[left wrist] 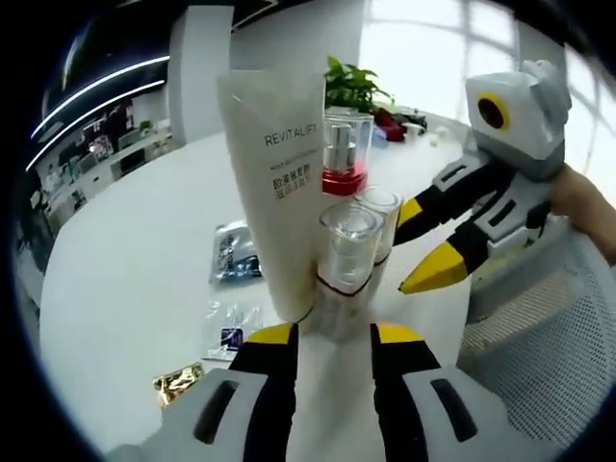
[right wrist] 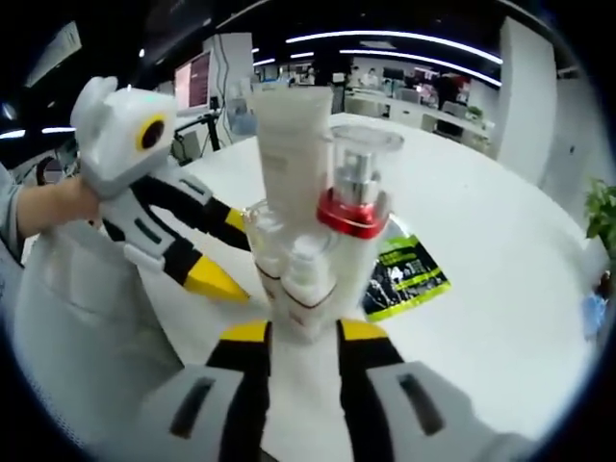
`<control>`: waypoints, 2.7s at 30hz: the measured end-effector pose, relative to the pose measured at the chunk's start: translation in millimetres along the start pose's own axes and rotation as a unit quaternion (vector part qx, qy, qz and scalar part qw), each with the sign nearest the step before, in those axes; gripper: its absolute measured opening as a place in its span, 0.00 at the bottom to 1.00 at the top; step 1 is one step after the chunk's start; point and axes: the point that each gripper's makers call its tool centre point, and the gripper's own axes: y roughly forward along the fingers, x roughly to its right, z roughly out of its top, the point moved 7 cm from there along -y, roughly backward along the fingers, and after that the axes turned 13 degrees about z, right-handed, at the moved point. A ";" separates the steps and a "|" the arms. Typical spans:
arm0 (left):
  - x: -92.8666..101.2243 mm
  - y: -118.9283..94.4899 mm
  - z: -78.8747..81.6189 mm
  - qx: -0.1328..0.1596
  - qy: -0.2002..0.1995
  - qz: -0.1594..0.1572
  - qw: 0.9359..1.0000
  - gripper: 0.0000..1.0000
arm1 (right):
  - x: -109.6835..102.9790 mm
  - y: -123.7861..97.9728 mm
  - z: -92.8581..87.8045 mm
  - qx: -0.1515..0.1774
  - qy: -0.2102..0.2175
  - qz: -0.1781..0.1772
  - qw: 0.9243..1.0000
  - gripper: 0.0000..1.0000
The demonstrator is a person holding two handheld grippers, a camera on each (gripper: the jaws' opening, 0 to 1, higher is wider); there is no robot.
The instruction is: Arrange the skincare products in the storage area until every visible bottle or jar stands upright without overlapping.
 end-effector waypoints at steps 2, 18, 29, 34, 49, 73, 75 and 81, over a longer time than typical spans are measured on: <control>0.3 -3.0 -0.6 -0.002 -0.003 -0.003 1.000 0.29 | -1.0 -1.9 0.3 0.005 0.004 -0.001 1.000 0.33; -12.6 -29.8 1.0 0.014 -0.013 0.013 1.000 0.41 | -11.5 -18.4 12.1 0.034 0.013 0.000 0.999 0.45; -22.5 -49.9 0.1 0.018 -0.032 0.028 0.999 0.52 | -19.5 -28.3 24.6 0.054 0.016 0.011 0.998 0.58; -24.8 -59.6 2.5 0.021 -0.025 0.035 0.999 0.58 | -21.7 -31.7 27.3 0.058 0.014 0.010 0.998 0.62; -34.6 -83.8 10.3 0.022 -0.014 0.047 0.999 0.72 | -29.8 -40.6 37.6 0.074 0.005 0.013 0.997 0.74; -53.1 -102.8 8.9 0.022 -0.002 0.070 0.997 0.91 | -30.0 -50.2 46.1 0.073 -0.037 0.003 0.997 0.95; -53.5 -103.5 8.8 0.021 -0.001 0.070 0.997 0.92 | -29.8 -50.7 46.5 0.074 -0.038 0.003 0.997 0.95; -53.7 -104.5 9.3 0.022 0.005 0.070 0.997 0.97 | -30.2 -50.8 45.8 0.069 -0.043 0.004 0.997 0.97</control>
